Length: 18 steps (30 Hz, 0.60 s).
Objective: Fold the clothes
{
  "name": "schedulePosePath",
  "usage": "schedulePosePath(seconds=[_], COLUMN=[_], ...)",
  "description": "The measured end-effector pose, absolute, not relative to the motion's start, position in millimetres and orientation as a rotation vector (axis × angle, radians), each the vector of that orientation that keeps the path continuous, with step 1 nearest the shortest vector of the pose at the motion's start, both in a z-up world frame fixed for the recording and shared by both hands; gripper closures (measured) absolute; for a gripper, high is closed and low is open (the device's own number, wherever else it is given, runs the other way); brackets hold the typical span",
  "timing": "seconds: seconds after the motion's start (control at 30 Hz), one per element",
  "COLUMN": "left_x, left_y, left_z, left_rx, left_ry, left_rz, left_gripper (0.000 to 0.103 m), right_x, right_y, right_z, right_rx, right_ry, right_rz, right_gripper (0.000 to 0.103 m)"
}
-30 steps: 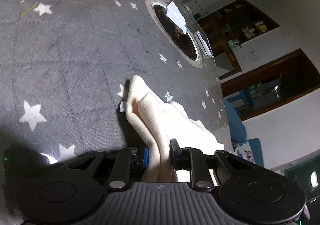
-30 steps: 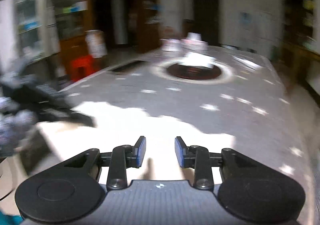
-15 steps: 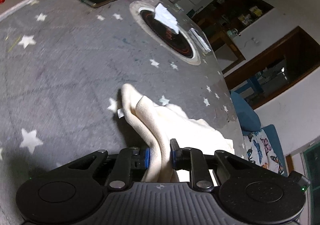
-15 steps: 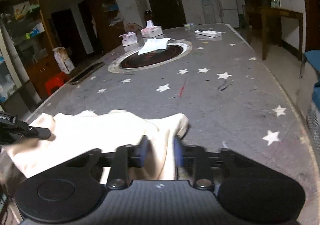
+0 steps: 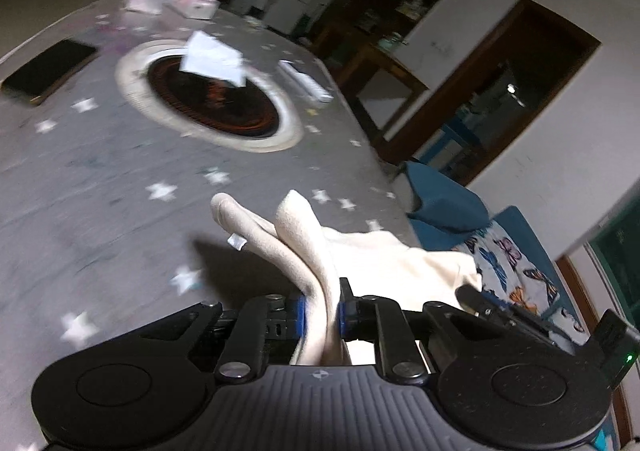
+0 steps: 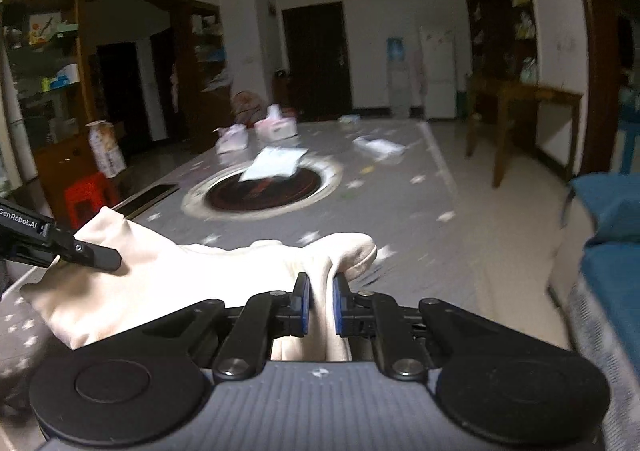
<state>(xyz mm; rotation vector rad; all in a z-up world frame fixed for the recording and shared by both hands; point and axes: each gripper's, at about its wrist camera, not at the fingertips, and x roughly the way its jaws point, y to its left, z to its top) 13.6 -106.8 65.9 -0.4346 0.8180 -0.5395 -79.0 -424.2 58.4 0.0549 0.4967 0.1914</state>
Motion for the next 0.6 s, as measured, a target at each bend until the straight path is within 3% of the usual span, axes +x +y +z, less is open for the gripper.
schedulePosePath(seconds=[0.33, 0.6], left_x=[52, 71], left_y=[-181, -204], left_z=[73, 45], left_rx=[-0.308, -0.254], left_ry=[0.800, 0.861], left_rz=[-0.626, -0.599], left_gripper=[0.087, 0.087], right_x=[-57, -35], right_y=[-465, -481], right_z=[69, 41], right_rx=[-0.011, -0.001], right_ry=[0.464, 0.518], right_rz=[0.072, 0.024], right_gripper=[0.093, 0.093])
